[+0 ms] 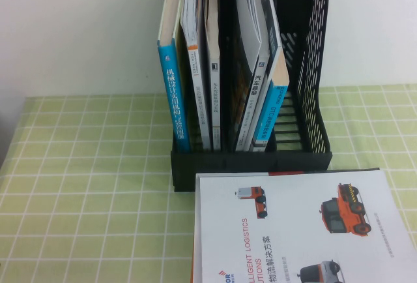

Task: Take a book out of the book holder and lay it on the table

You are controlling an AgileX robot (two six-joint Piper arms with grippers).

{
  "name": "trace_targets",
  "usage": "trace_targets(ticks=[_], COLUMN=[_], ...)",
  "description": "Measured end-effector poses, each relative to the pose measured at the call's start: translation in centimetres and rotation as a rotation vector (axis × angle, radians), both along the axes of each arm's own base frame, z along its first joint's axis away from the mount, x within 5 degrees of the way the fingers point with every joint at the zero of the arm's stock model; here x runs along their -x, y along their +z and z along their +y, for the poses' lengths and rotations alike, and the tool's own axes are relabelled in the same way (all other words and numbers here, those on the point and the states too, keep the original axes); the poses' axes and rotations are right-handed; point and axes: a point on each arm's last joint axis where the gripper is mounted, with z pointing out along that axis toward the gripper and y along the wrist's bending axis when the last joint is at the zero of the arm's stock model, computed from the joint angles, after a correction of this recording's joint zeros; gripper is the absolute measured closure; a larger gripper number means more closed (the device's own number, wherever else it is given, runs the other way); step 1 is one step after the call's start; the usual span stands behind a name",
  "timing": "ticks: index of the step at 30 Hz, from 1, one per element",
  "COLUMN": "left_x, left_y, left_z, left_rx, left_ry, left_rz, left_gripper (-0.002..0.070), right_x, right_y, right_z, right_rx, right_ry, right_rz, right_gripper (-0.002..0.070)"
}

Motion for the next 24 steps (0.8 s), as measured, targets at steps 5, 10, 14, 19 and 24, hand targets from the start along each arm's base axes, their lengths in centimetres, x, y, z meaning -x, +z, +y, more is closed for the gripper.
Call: trace_targets(ticks=[5, 10, 14, 19, 24], left_x=[-0.1, -0.1, -0.1, -0.1, 0.0], left_y=[0.9, 1.0, 1.1, 1.7, 3.1], left_z=[0.0, 0.0, -0.1, 0.1, 1.3], left_rx=[0.130, 0.195, 0.392, 0.742, 0.879], left_ry=[0.017, 0.017, 0.027, 0.053, 0.119], left_rz=[-0.087, -0.083, -0.072, -0.099, -0.282], left_gripper=[0.0677, 0.0678, 0.0678, 0.0677, 0.0678], right_x=[0.1, 0.4, 1.4, 2.4, 3.2], right_y=[1.6, 3.1, 5.0, 6.2, 8.2], right_z=[-0.6, -1.3, -2.2, -2.8, -2.9], right_rx=[0.001, -0.059, -0.164, -0.248, -0.331], right_ry=[-0.069, -0.141, -0.216, -0.248, -0.218], right_rz=[-0.172, -0.347, -0.586, -0.758, -0.842], right_gripper=[0.0678, 0.0678, 0.0678, 0.0678, 0.0678])
